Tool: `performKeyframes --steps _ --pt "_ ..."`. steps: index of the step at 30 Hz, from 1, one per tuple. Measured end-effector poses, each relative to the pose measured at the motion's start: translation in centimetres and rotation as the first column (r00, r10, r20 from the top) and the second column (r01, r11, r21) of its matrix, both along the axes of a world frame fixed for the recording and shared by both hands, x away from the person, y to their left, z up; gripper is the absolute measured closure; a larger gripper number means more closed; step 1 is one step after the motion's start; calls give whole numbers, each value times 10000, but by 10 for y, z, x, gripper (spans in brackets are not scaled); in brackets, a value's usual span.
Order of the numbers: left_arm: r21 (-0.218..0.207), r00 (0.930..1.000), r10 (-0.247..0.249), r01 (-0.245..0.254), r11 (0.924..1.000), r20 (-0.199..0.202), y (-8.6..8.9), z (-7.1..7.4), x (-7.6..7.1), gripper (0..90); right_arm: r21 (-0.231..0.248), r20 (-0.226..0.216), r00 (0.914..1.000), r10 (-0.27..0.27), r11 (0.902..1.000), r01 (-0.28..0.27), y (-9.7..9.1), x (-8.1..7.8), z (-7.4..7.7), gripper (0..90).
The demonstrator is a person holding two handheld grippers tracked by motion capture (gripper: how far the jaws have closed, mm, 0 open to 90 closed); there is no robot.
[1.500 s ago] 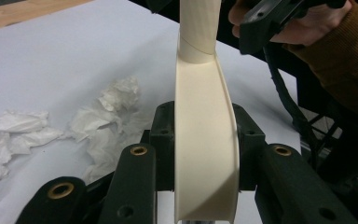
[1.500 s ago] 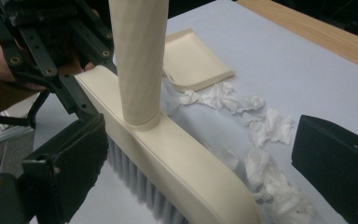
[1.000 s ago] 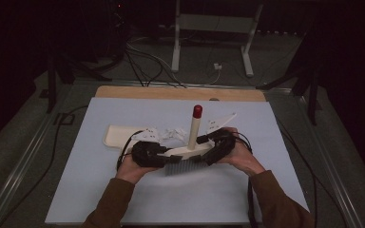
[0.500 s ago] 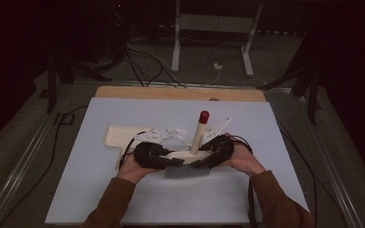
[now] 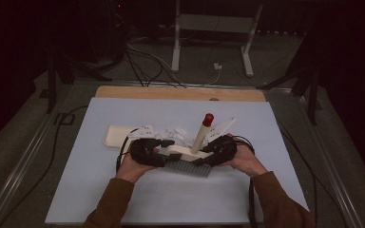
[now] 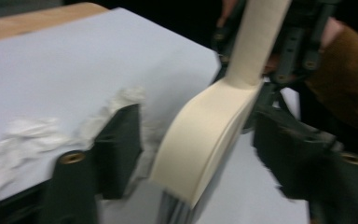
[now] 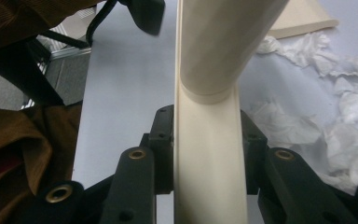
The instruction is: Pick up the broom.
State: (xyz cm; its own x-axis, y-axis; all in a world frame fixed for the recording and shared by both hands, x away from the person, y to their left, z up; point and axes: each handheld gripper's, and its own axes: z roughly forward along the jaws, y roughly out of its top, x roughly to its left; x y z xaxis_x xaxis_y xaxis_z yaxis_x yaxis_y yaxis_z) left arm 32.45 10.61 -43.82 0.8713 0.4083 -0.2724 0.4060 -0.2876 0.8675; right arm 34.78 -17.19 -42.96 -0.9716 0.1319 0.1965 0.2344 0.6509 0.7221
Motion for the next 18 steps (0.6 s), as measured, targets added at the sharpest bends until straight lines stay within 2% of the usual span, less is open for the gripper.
performKeyframes --steps 1,3,6,9,12,14,18 --pt "52 9997 252 -252 9997 49 1 1 -1 252 13 -7 10000 -66 10000 66 -1 0 0 674" --pt "142 9989 457 -459 9988 130 3 1 -2 143 114 -48 9998 -195 9997 195 -3 0 1 674" --pt "351 9946 998 -1007 9943 278 7 2 -3 11 169 -28 9995 -318 9993 319 -4 1 3 673" --pt "170 9870 1547 -1556 9877 425 14 3 -5 3 144 36 9993 -360 9992 360 -4 1 3 673" --pt "24 9741 2162 -2168 9762 656 23 4 -8 2 173 115 9988 -478 9987 476 -4 2 3 674" --pt "137 9625 2559 -2581 9660 902 29 5 -11 2 209 120 9984 -544 9983 541 -5 2 4 673" --pt "391 9451 2994 -3067 9510 1308 41 4 -18 2 307 167 9979 -633 9976 627 -7 2 6 673"
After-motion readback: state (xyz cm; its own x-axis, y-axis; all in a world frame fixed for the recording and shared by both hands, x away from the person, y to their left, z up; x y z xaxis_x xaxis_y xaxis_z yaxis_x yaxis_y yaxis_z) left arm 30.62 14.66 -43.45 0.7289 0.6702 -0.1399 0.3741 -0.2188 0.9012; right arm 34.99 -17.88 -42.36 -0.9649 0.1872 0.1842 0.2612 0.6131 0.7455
